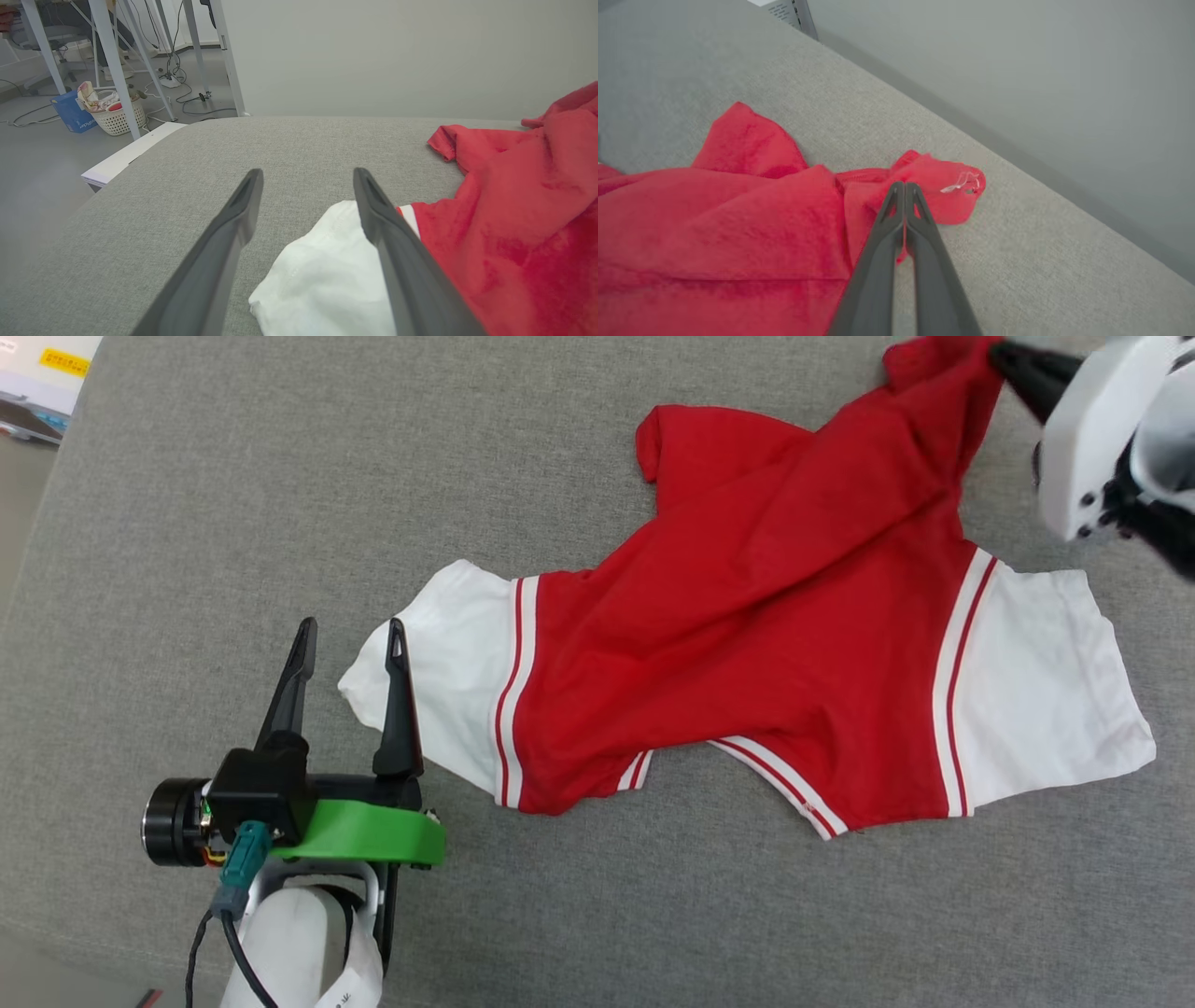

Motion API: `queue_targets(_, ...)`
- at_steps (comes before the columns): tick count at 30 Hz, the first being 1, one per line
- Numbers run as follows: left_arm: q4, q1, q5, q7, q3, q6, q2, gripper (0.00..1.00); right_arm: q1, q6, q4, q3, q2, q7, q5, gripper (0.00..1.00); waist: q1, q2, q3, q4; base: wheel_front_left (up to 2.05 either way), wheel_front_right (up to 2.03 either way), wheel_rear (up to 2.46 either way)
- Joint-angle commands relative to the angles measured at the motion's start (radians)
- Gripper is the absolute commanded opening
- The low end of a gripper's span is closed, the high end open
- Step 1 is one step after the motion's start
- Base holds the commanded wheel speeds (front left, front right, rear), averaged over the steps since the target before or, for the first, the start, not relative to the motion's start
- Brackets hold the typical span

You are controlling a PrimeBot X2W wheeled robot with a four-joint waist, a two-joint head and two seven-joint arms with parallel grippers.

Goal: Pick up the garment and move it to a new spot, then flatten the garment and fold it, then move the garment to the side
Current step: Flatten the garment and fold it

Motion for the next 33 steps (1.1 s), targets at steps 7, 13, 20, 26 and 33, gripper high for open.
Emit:
queue_targets(7, 0.011, -0.034, 0.016, -0.006, -0.003, -0.011, -0.013, 1.0, 0.081, -0.001, 0.135, 0.176, 0.085, 0.015, 0.068, 0.0, -0.0001, 0.0, 0.019, 0.013, 0.0, 0.0, 0.0)
queue_targets(13, 0.023, -0.02, 0.02, -0.006, 0.004, -0.01, -0.015, 1.0, 0.076, -0.001, 0.181, 0.22, 0.08, -0.047, 0.122, 1.0, -0.0001, 0.0, -0.013, 0.009, 0.0, 0.0, 0.0)
queue_targets(20, 0.024, 0.025, 0.028, -0.006, 0.02, -0.006, -0.016, 1.0, 0.097, -0.001, 0.097, 0.214, -0.021, -0.249, 0.159, 1.0, -0.0001, 0.0, -0.091, -0.009, 0.0, 0.0, 0.0)
queue_targets(26, 0.015, 0.068, 0.036, -0.006, 0.036, -0.005, -0.016, 1.0, 0.135, -0.001, -0.03, 0.164, -0.147, -0.334, 0.18, 1.0, -0.0001, 0.0, -0.142, -0.037, 0.0, 0.0, 0.0)
queue_targets(33, 0.008, 0.094, 0.046, -0.006, 0.049, -0.01, -0.016, 1.0, 0.177, -0.001, -0.173, 0.126, -0.313, -0.144, 0.248, 1.0, -0.0001, 0.0, -0.174, -0.055, 0.0, 0.0, 0.0)
